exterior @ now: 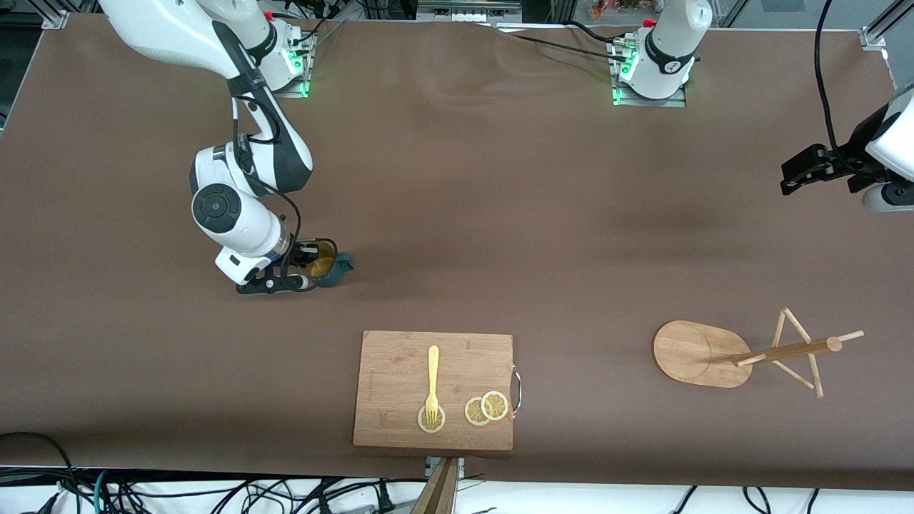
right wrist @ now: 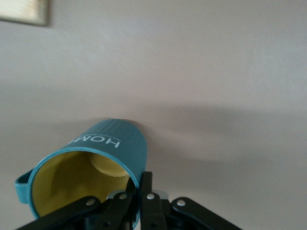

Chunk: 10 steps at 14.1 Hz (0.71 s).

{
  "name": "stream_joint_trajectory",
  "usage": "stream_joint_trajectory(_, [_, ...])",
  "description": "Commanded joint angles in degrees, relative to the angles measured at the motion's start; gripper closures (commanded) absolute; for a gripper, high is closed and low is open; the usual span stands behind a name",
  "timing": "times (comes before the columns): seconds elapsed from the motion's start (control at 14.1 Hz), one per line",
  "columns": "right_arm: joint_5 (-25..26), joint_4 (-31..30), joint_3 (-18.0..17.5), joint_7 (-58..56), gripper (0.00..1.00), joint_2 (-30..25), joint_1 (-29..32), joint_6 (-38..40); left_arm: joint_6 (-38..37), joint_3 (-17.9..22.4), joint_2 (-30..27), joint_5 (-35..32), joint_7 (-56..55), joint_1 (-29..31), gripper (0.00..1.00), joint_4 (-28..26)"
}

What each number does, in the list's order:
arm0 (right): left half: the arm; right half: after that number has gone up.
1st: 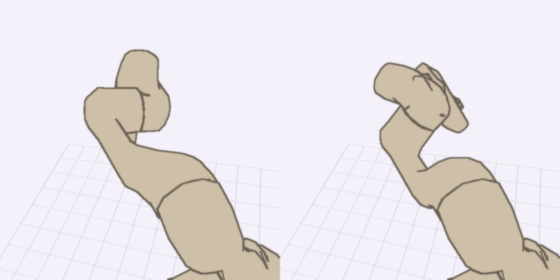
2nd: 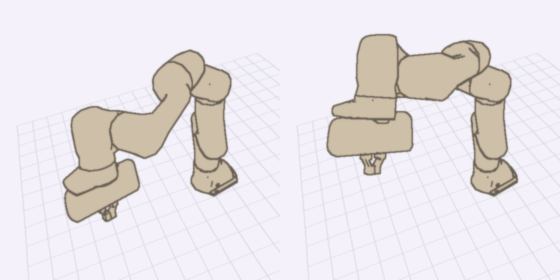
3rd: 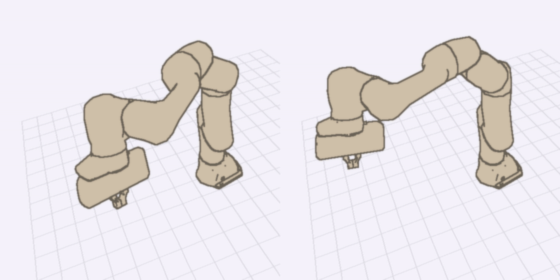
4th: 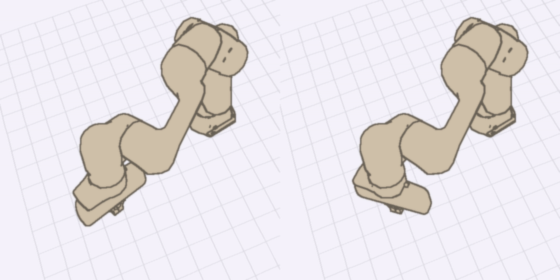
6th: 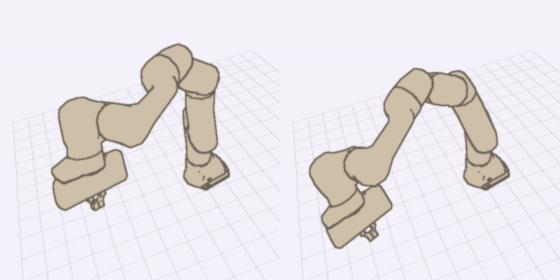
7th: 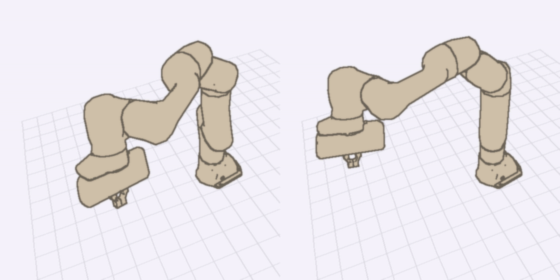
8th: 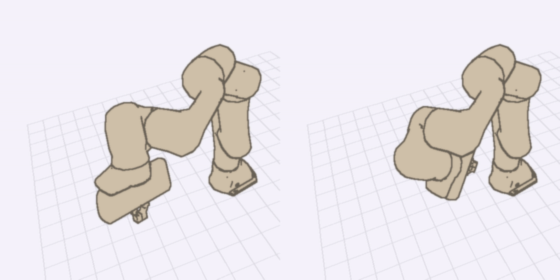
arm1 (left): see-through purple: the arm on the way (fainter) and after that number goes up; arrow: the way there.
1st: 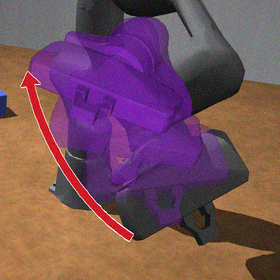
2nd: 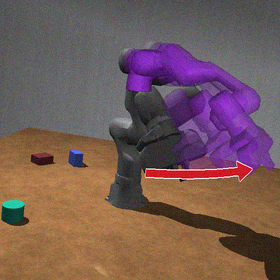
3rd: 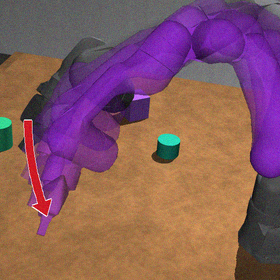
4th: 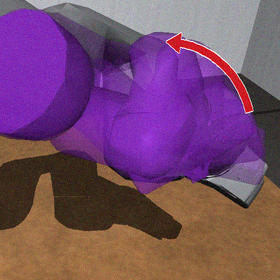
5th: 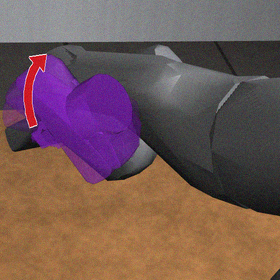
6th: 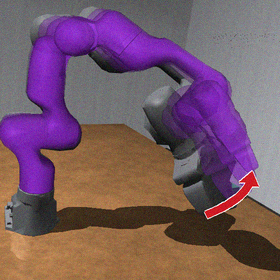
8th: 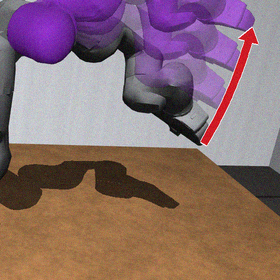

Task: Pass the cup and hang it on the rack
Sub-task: 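Reach the right gripper down to the teal mug's rim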

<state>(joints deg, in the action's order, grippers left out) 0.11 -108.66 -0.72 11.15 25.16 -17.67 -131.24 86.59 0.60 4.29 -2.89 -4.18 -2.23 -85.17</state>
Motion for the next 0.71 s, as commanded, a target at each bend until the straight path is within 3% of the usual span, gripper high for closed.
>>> stream_joint_trajectory(0.0, [-0.3, 7.9, -0.2, 3.2, 1.00, 1.0, -4.2, 5.4, -0.5, 0.5, -0.2, 1.2, 0.1, -0.5, 0.00, 0.8])
stream_joint_trajectory(0.21, [-1.6, 18.5, -0.8, 11.4, 1.00, 4.5, -9.4, 12.3, -0.5, 0.5, -0.2, 1.2, 0.1, -0.5, 0.00, 0.8])
stream_joint_trajectory(0.64, [-1.4, 27.6, -0.8, 27.6, 1.00, 11.7, -22.8, 11.4, -0.4, 0.5, 0.0, 1.2, 0.1, 0.0, 0.00, 0.8])
